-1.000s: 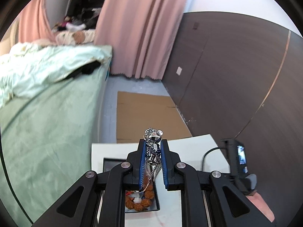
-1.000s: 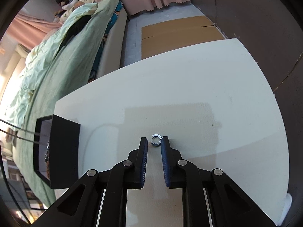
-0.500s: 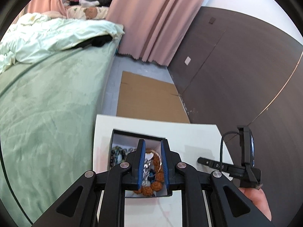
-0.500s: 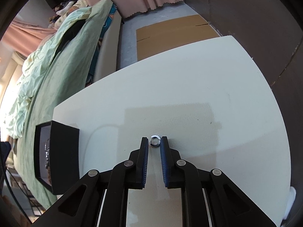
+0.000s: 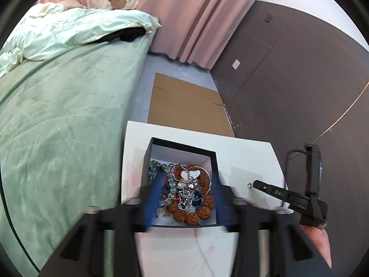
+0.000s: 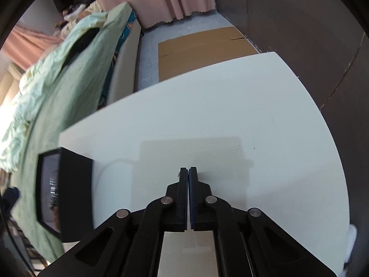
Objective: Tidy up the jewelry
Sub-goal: 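Open the left tool to release the chain into the box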
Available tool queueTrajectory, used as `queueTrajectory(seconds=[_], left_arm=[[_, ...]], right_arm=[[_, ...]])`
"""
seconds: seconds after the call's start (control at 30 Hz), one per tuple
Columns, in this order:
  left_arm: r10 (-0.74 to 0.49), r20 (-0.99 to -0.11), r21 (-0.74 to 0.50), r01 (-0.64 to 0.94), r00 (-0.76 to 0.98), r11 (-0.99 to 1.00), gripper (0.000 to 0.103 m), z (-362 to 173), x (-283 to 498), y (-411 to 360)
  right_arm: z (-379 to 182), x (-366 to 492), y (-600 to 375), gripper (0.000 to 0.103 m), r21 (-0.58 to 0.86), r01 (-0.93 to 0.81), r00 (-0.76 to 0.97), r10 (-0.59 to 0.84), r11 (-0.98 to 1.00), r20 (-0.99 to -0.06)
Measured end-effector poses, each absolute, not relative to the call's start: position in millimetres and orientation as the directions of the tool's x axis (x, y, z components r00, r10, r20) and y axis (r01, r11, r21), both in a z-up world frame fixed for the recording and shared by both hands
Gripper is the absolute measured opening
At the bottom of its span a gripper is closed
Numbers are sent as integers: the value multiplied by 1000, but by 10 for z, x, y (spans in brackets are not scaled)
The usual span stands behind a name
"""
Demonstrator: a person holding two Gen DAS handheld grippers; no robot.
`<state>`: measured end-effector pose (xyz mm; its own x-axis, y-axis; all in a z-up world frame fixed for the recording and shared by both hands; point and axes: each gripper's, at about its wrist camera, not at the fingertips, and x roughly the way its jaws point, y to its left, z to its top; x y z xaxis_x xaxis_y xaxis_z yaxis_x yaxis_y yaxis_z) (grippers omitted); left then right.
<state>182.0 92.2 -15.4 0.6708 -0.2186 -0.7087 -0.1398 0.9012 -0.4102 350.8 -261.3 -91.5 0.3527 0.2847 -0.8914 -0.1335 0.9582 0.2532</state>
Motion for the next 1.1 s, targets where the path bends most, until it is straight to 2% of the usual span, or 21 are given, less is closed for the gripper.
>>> queueTrajectory(seconds=[0.03, 0.13, 0.47, 0.7, 0.87, 0.93, 1.07, 1.1], left_arm=[[-210, -700, -409, -143, 682, 901, 70, -135, 1796, 934], [-202, -688, -411, -144, 698, 900, 79, -95, 1767, 960], [-207, -676, -450, -174, 707, 876, 80, -79, 1693, 1168], [-189, -672, -451, -193, 716, 871, 80, -48, 1645, 1258], [-189, -662, -468, -204, 725, 860, 80, -25, 1631, 1332], [-191, -660, -474, -206, 727, 856, 80, -24, 1628, 1354], [-190, -662, -471, -206, 725, 858, 80, -29, 1628, 1372], [-191, -662, -471, -205, 725, 858, 80, -26, 1628, 1376]], right_arm=[[-872, 3484, -2618, 2, 267, -133, 360, 297, 954, -884], [-752, 3410, -2615, 2, 292, -148, 381, 327, 945, -865], [-409, 3157, -2589, 2, 431, -198, 431, 473, 880, -768], [-238, 3014, -2422, 2, 628, -279, 362, 685, 727, -633], [-200, 2907, -2184, 2, 670, -332, 316, 747, 664, -585], [-172, 2879, -2145, 2, 646, -347, 327, 733, 680, -596], [-191, 2966, -2144, 5, 431, -304, 428, 526, 850, -735], [-240, 3020, -2175, 17, 391, -277, 433, 477, 878, -765]])
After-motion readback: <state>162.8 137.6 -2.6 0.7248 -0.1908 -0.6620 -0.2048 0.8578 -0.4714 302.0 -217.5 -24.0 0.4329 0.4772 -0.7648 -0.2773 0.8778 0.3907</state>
